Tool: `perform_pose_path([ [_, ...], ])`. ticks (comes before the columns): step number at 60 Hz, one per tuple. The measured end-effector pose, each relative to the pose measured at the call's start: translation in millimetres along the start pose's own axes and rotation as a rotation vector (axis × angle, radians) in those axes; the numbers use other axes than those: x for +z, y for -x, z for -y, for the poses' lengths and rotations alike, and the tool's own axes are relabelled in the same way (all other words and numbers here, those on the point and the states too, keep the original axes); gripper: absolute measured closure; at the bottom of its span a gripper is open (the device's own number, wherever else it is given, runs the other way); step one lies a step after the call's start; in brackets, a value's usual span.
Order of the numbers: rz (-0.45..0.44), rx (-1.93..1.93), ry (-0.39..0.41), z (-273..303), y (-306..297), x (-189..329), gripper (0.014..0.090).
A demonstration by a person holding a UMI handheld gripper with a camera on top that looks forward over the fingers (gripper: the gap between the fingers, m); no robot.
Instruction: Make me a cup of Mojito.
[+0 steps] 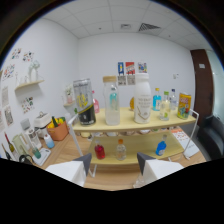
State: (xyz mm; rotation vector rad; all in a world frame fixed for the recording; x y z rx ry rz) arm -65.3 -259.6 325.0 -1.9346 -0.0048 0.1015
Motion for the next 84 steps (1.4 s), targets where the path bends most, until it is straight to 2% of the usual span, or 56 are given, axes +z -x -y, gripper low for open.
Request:
perform_pose_path([
  [7, 0.054, -0.014, -0.098, 63.2, 49.2, 12.1, 0.0188],
  [16, 0.061, -0.023, -0.148, 98.7, 86.7, 40.1, 0.0183],
  [42, -0.007, -0.045, -0.136, 126.5, 95.8, 127.8, 0.0205],
  [44, -0.004, -0.05, -0.133, 127.4, 95.7, 130.1, 0.0249],
  [51, -0.034, -0.052, -0.142, 133.3, 88.0, 133.8, 0.0507],
  [69, 0.005, -0.071, -0.127, 131.8, 90.9, 129.6, 0.0533],
  [84, 0.083, -0.066, -0.218, 145.4, 96.1, 67.9, 0.0535],
])
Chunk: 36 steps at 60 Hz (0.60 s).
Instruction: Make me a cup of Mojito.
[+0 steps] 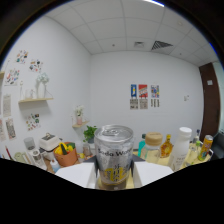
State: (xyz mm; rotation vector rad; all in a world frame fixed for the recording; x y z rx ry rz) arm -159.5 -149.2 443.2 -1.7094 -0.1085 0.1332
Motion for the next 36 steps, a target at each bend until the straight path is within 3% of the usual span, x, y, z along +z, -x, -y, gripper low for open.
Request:
perform_pose_path([
  [16, 0.002, -0.012, -0.035, -36.1, -22.3, -73.6, 0.0534],
  [36, -0.054, -0.006, 0.091, -188.0, -82.1, -76.3, 0.0536],
])
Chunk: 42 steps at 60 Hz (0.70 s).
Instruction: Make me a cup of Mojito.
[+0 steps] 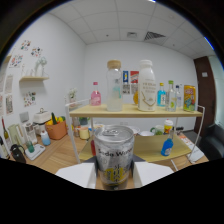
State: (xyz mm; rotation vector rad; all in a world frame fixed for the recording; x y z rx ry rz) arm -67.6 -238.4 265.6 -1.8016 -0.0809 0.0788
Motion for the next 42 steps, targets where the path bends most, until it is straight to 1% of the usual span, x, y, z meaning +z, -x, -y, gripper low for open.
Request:
perform_pose_path([
  [10, 0.008, 0.047, 0.044, -57.8, -17.0, 20.3, 0.0536],
  [21, 0.026, 0.119, 0.065, -91.3, -24.8, 35.9, 0.0534],
  [32, 0.079, 0.378, 0.043, -87.8, -23.7, 39.3, 0.0533],
  [37, 0.098, 0.578, 0.033, -81.2, -26.1, 40.2, 0.0535],
  [42, 0.097, 0.817, 0.032, -78.0, -34.1, 41.4, 0.0532],
])
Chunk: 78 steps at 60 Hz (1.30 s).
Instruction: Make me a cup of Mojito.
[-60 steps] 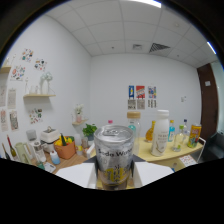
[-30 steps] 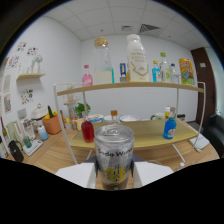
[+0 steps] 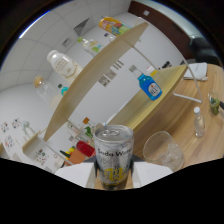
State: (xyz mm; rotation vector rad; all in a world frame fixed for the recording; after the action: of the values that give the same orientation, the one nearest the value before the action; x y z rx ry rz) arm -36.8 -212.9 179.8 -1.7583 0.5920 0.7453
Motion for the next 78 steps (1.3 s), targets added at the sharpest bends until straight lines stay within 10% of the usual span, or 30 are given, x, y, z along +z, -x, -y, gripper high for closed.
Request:
perform_pose_path([
  [43, 0.356, 1.301, -0.107, 54.6, 19.5, -10.2, 0.0536],
  [78, 0.166, -0.077, -0.235, 87.5, 97.1, -29.8, 0.0535],
])
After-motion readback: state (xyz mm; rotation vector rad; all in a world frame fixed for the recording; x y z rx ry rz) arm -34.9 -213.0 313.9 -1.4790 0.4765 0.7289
